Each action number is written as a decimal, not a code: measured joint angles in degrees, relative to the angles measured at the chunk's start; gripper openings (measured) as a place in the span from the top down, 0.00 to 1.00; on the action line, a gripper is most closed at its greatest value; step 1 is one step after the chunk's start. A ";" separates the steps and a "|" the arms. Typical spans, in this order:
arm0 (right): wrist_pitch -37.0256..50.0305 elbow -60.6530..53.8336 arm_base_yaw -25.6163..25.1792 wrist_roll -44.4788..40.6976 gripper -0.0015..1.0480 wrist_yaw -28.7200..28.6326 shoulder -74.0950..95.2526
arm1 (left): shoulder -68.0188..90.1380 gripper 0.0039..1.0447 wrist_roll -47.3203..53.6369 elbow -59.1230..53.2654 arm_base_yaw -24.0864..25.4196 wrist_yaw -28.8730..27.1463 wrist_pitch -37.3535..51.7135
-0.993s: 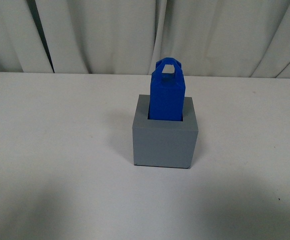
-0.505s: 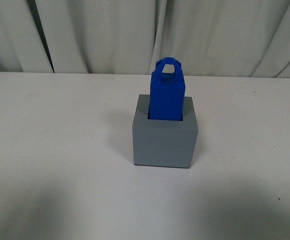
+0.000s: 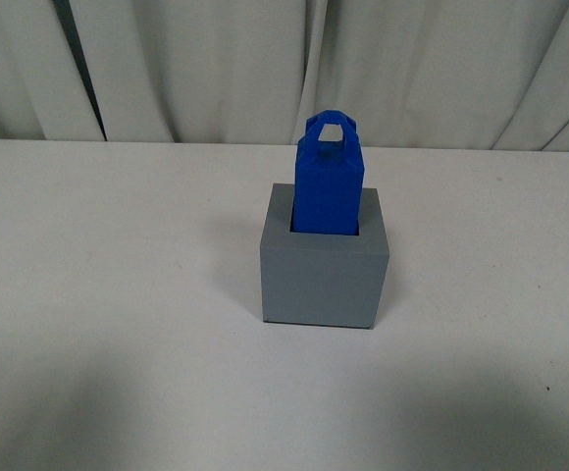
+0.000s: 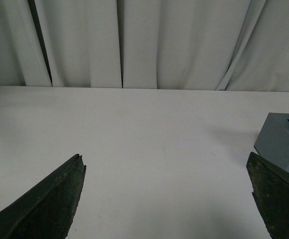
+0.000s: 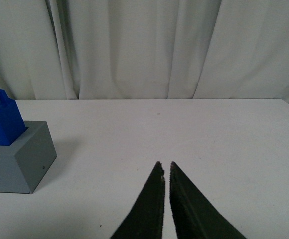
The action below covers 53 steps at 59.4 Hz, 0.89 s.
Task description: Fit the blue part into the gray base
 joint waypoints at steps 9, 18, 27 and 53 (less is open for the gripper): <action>0.00 0.00 0.00 0.00 0.65 0.02 0.00 | 0.00 0.06 0.00 0.00 0.00 0.00 0.00; 0.00 0.00 0.00 0.00 0.33 0.02 0.00 | 0.00 0.06 0.00 0.00 0.00 0.00 0.00; 0.00 0.00 0.00 0.07 0.07 0.02 0.00 | 0.00 0.06 0.00 0.00 0.00 0.02 0.00; 0.00 0.00 0.00 0.04 0.09 0.02 0.00 | 0.00 0.06 0.00 0.00 0.00 0.00 0.00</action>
